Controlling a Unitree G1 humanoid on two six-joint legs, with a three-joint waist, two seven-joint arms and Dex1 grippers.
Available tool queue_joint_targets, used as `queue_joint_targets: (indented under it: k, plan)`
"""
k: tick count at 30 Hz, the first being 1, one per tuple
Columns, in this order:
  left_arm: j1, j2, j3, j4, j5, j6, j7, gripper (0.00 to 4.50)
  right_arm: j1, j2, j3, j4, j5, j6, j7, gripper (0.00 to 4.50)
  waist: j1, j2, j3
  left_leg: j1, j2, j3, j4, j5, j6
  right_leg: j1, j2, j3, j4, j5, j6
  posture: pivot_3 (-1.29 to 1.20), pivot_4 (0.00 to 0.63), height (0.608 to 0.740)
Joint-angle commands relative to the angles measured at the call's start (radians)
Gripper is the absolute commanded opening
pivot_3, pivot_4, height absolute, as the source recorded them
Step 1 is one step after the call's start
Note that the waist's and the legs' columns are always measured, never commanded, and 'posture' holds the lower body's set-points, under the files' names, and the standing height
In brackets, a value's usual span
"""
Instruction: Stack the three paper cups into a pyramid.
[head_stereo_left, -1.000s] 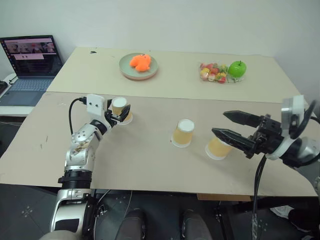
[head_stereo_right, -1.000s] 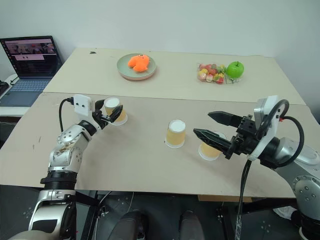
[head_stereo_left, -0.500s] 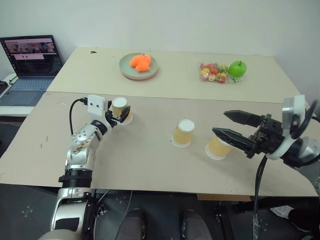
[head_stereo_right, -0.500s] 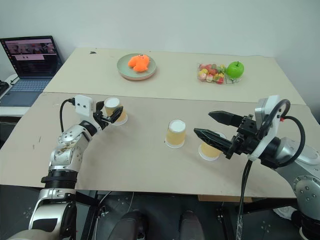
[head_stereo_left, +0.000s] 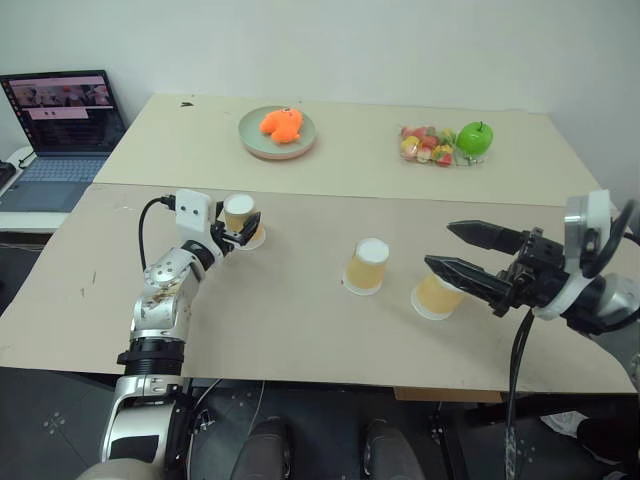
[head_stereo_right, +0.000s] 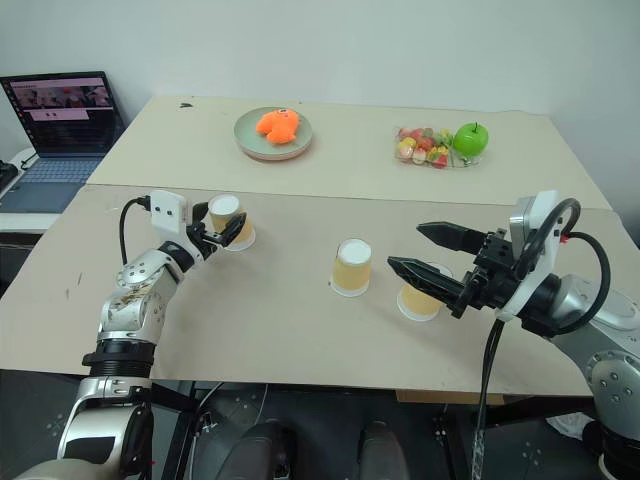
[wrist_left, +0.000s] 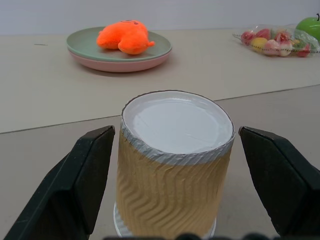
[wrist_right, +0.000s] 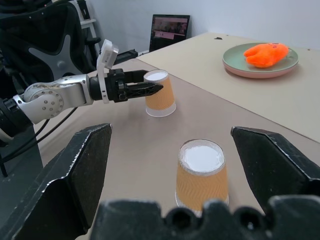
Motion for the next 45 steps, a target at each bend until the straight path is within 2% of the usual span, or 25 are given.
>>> queue_joint_targets:
  k: [1,9,19,24,33,38,41,43,45]
  plan:
    - [-0.057,0.002,0.006,0.079,0.015,-0.054,0.003,3.72,-0.007,-0.012,-0.021,-0.015,-0.004,-0.018,0.012,4.50,0.001,0.000,0.000,0.000,0.000,0.000,0.000,0.000,0.000,0.000,0.000,0.000,0.000,0.000,0.000,0.00,0.150,0.676]
    - [-0.069,0.019,0.014,0.124,0.019,-0.097,-0.020,3.72,-0.016,0.001,-0.007,0.001,-0.031,-0.029,0.024,4.50,0.000,0.000,0.000,0.000,0.000,0.000,0.000,0.000,0.000,0.000,0.000,0.000,0.000,0.000,0.000,0.00,0.150,0.676]
    - [-0.050,0.027,0.019,0.074,0.012,-0.099,-0.025,3.72,-0.010,0.033,0.006,-0.004,-0.051,-0.041,0.023,4.50,0.000,0.000,0.000,-0.001,0.000,0.000,0.000,0.000,0.000,0.000,0.000,0.000,0.000,0.000,0.000,0.00,0.150,0.676]
    - [-0.044,0.026,0.034,0.062,0.000,-0.108,-0.029,2.40,-0.007,0.037,0.007,-0.008,-0.049,-0.042,0.021,4.50,0.000,0.000,0.000,0.000,0.000,0.000,0.000,0.000,0.000,-0.001,0.000,0.000,0.000,0.000,0.000,0.00,0.150,0.676]
    - [-0.056,0.033,0.012,0.038,0.003,-0.081,-0.060,2.31,-0.009,0.040,0.009,-0.011,-0.048,-0.041,0.019,4.50,0.000,0.000,0.000,0.000,0.000,0.000,0.000,0.000,0.000,0.000,0.000,0.000,0.000,0.000,0.000,0.00,0.150,0.676]
    - [-0.080,0.083,0.002,-0.086,-0.127,0.006,-0.275,2.31,-0.012,0.036,0.010,-0.008,-0.050,-0.042,0.025,4.50,0.000,0.000,0.000,-0.001,0.000,0.000,0.000,0.000,0.000,-0.001,0.000,0.000,0.000,0.000,0.000,0.00,0.150,0.676]
    - [-0.065,0.231,-0.032,-0.212,-0.280,0.220,-0.542,2.31,-0.013,0.023,0.002,0.002,-0.049,-0.038,0.039,4.50,-0.004,0.000,0.000,-0.002,0.000,0.000,0.000,0.000,0.000,-0.002,0.000,-0.001,0.000,0.000,0.000,0.00,0.150,0.676]
    - [-0.059,0.288,-0.052,-0.229,-0.299,0.277,-0.604,2.31,-0.013,0.020,-0.001,0.006,-0.051,-0.037,0.044,4.50,-0.012,0.001,0.000,-0.002,0.000,0.000,0.000,0.000,0.000,-0.002,0.000,0.000,0.000,0.000,0.000,0.00,0.150,0.676]
    - [-0.052,0.323,-0.079,-0.218,-0.275,0.254,-0.660,2.31,-0.013,0.020,0.001,0.007,-0.053,-0.039,0.044,4.50,-0.011,0.001,0.000,0.000,0.000,0.000,0.000,0.000,0.000,-0.001,0.000,0.000,0.000,0.000,0.000,0.00,0.150,0.676]
